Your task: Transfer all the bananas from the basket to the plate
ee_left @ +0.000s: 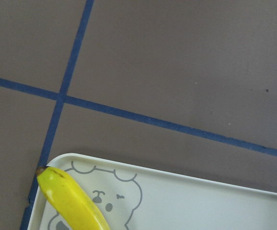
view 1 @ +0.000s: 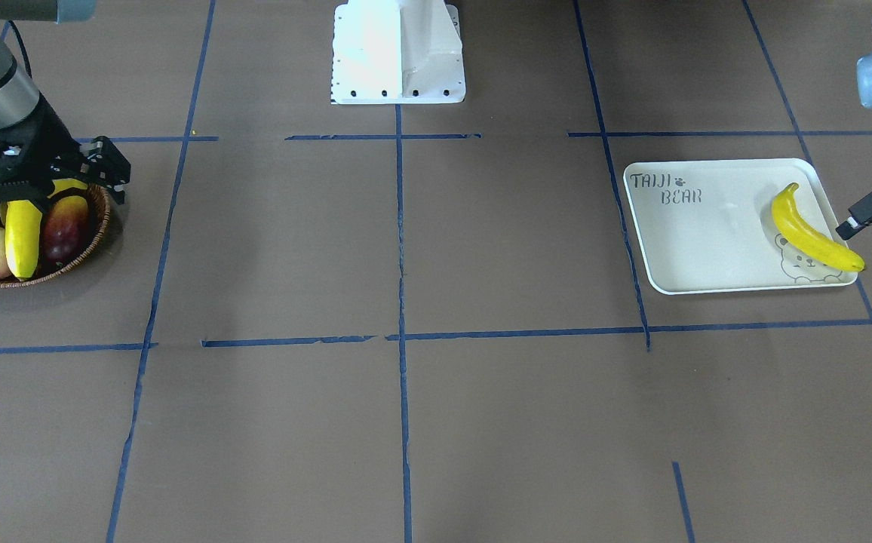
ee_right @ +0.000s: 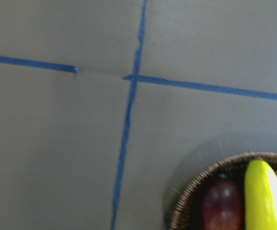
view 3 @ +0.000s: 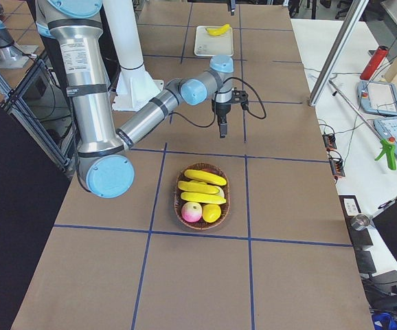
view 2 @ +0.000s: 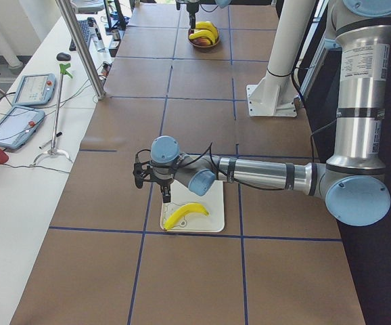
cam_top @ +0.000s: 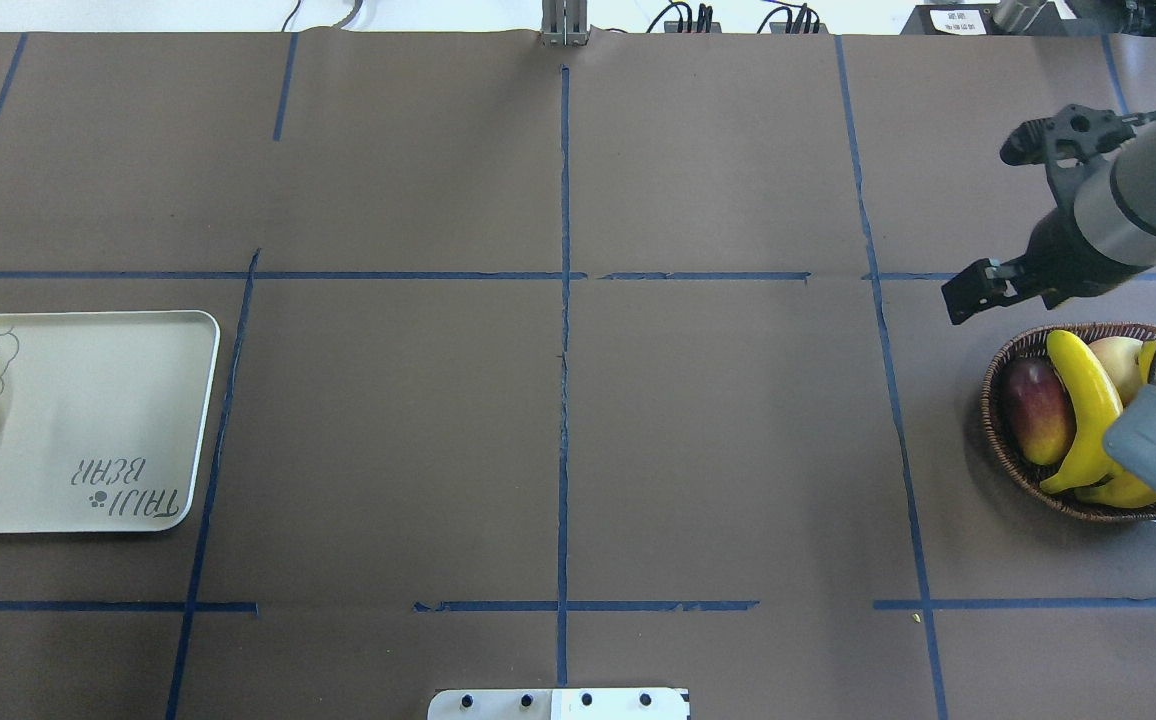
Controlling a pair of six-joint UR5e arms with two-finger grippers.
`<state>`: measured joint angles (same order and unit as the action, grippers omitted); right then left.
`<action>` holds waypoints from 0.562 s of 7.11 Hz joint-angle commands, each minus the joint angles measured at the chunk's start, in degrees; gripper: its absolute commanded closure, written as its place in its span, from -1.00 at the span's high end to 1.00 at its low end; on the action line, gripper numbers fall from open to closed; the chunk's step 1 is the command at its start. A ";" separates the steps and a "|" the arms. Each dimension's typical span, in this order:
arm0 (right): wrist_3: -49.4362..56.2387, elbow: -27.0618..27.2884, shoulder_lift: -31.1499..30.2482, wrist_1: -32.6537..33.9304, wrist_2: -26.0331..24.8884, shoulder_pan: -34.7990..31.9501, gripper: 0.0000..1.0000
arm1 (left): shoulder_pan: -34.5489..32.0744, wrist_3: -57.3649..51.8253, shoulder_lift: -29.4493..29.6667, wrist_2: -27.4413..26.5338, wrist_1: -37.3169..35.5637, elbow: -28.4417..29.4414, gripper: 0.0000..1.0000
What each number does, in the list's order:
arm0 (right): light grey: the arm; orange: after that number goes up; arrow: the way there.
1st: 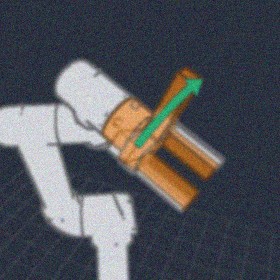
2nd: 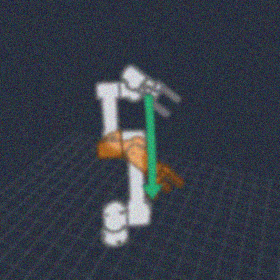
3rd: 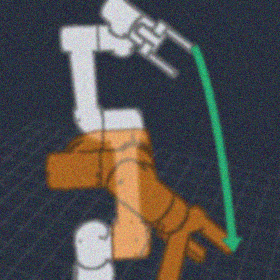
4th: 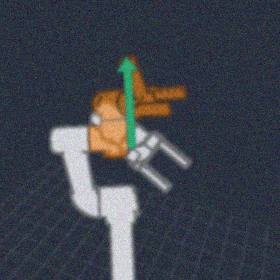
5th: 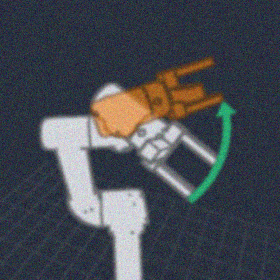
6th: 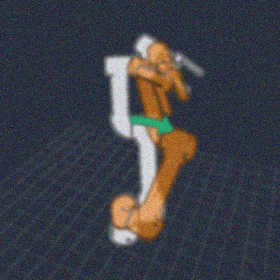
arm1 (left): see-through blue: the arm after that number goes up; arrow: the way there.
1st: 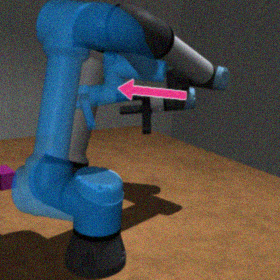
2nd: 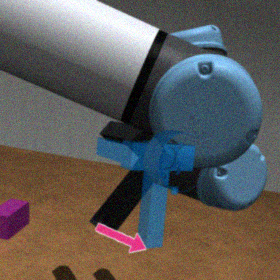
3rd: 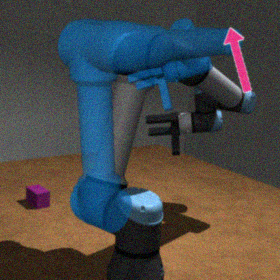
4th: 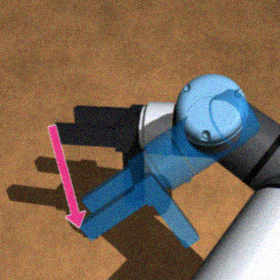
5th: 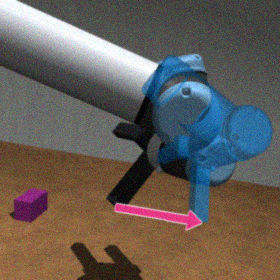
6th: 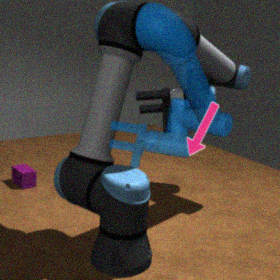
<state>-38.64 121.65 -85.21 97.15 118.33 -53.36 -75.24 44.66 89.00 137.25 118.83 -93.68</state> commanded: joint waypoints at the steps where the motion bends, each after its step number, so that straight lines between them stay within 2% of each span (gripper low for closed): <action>1: -1.34 2.63 -14.40 -8.40 -1.79 0.01 0.95 | 0.09 0.08 0.91 0.21 0.00 -0.45 1.00; 2: -5.18 0.28 -16.89 -14.73 -1.79 0.10 0.95 | 0.09 0.25 0.91 0.21 0.09 -0.89 1.00; 3: -10.18 -2.62 -16.66 -20.28 -1.79 0.44 0.95 | 0.09 0.43 0.91 0.21 0.09 -1.41 1.00; 4: -11.97 -5.43 -16.05 -22.59 -1.79 2.36 0.94 | 0.09 0.43 0.74 0.21 0.09 -1.51 1.00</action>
<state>-47.13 119.53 -101.12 79.13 116.58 -52.57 -75.15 45.01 89.84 137.45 118.90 -94.88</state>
